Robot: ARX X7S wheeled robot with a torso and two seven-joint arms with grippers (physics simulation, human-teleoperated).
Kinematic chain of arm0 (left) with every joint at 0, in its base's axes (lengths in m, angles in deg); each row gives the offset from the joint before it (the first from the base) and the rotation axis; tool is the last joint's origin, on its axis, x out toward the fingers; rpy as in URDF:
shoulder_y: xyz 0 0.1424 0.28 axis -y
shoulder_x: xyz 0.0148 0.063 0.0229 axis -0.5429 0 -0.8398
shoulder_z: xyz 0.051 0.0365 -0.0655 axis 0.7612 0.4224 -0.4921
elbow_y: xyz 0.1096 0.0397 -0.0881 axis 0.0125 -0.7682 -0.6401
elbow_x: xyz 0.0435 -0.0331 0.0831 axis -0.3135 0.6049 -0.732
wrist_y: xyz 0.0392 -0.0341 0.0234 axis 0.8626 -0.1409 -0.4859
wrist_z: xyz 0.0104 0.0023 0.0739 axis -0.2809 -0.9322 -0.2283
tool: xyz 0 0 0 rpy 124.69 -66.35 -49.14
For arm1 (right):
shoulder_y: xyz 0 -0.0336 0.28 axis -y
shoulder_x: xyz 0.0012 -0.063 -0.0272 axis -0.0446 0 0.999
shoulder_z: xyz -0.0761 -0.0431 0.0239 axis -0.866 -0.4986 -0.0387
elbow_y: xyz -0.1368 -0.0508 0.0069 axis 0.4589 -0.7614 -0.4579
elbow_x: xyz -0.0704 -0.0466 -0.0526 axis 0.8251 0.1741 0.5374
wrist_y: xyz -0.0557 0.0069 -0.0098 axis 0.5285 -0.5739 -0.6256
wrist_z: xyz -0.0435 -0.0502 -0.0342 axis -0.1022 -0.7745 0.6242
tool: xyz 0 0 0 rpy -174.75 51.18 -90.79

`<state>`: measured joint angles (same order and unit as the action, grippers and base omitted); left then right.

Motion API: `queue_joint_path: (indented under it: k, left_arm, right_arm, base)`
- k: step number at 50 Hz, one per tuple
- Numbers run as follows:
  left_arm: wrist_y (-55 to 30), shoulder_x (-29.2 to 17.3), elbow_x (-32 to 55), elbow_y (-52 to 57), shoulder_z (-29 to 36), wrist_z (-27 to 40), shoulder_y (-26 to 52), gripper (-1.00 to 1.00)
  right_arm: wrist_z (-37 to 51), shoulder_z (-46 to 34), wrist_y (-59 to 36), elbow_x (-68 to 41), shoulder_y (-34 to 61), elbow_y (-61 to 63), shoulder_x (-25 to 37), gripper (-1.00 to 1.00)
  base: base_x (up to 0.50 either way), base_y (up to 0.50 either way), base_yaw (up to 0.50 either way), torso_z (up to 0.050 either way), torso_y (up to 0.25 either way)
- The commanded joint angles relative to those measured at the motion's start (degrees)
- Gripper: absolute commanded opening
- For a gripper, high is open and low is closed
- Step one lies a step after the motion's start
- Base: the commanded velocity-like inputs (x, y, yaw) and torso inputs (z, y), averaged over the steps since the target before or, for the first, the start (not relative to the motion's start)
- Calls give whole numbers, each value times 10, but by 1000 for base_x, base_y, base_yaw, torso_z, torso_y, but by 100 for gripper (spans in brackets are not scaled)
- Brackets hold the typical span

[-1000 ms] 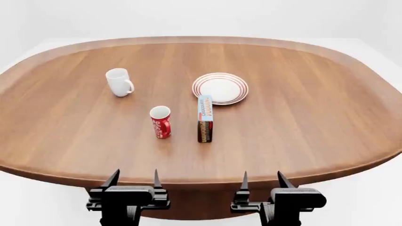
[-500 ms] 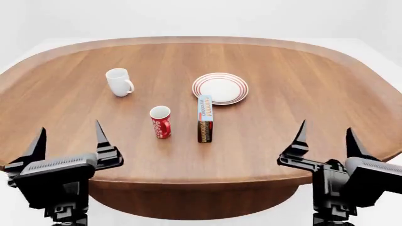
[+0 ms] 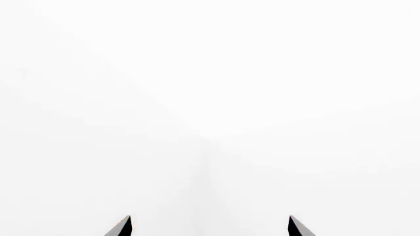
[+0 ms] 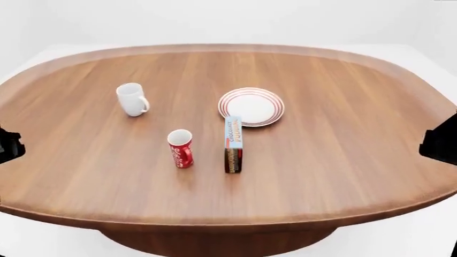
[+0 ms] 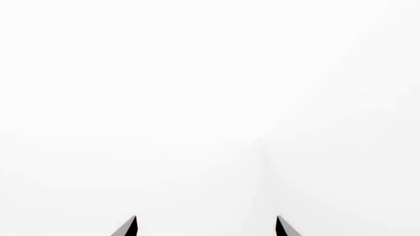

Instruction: Pick up the white mug and put it on the plate, and put the chocolate pudding to the right of the plate.

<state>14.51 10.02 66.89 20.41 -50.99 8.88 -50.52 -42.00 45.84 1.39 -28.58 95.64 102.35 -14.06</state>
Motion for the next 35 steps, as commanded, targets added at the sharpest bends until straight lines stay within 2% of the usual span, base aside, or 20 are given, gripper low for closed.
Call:
queue_joint_path:
  k: [1,35]
  left_arm:
    - [13,0,-13,28,-36,-1,-6,100]
    - [13,-7,-17,21,-24,6,-9,100]
  right_arm:
    - [-12,27,12,9,0,51,9,100]
    - [-27,-10,38,14,-19,38,17,100]
  base:
    - [500,0,0,0,0]
    - [500,0,0,0,0]
